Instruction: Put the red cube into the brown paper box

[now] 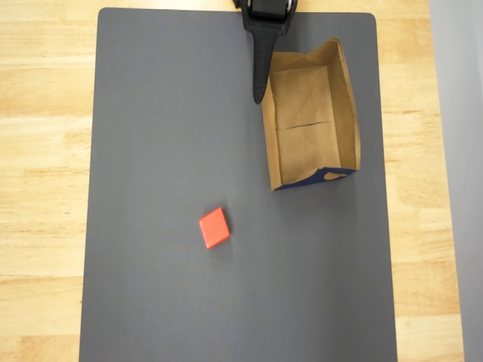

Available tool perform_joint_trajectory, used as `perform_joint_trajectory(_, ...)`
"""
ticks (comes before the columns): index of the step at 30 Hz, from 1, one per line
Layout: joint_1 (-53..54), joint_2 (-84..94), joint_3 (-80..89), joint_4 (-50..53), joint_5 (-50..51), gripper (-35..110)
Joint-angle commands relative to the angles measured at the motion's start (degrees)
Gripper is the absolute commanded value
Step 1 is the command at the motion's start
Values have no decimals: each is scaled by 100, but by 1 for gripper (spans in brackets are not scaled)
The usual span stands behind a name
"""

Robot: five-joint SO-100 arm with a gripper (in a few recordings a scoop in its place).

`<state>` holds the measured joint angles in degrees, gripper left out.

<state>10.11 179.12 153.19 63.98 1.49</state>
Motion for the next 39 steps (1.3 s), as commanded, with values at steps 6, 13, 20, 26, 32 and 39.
perform_joint_trajectory(6,545,-1257,-475,-905,-264,10)
perform_joint_trajectory(13,984,-2285,-1125,-1160,-896,10)
perform_joint_trajectory(20,1283,-3929,-2039,-1292,-1371,11)
perform_joint_trajectory(26,1529,-5423,-3243,-1222,-2171,13)
perform_joint_trajectory(32,1573,-6311,-3814,-1424,-2909,13)
perform_joint_trajectory(39,1564,-8007,-5106,-984,-3823,18)
